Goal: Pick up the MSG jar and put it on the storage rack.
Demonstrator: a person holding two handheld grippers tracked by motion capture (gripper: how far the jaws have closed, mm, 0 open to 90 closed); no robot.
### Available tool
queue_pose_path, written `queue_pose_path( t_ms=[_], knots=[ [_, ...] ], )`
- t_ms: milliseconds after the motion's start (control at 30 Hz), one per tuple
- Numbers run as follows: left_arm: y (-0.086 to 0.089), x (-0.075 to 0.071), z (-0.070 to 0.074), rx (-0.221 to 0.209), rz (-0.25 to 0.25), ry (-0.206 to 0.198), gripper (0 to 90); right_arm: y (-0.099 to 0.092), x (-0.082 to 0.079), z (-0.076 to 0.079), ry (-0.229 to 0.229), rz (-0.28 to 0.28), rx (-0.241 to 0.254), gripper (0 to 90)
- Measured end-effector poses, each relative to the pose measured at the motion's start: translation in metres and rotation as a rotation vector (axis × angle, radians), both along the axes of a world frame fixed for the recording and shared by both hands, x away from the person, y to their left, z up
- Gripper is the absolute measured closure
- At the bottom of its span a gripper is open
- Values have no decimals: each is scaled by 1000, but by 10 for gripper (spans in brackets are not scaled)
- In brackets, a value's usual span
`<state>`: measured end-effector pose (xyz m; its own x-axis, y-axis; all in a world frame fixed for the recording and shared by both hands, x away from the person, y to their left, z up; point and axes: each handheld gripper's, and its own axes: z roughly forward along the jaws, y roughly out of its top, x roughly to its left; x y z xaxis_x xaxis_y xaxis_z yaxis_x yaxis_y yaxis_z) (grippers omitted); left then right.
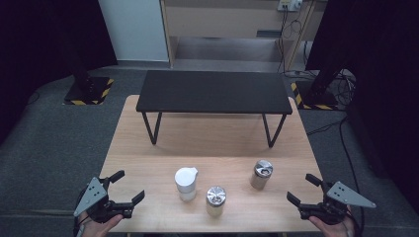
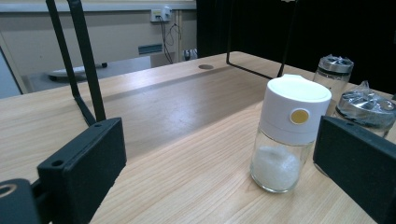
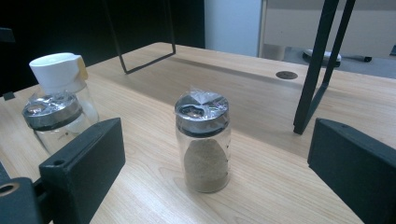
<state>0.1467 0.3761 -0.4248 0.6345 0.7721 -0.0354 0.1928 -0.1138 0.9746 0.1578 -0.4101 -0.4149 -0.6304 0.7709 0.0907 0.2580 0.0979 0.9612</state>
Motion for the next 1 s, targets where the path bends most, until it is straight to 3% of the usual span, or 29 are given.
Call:
queue_pose_path(
  t_ms=[1000],
  knots=[
    [-1, 0, 3, 8, 0, 19, 10, -1, -1, -1, -9, -1, 10, 44]
  ],
)
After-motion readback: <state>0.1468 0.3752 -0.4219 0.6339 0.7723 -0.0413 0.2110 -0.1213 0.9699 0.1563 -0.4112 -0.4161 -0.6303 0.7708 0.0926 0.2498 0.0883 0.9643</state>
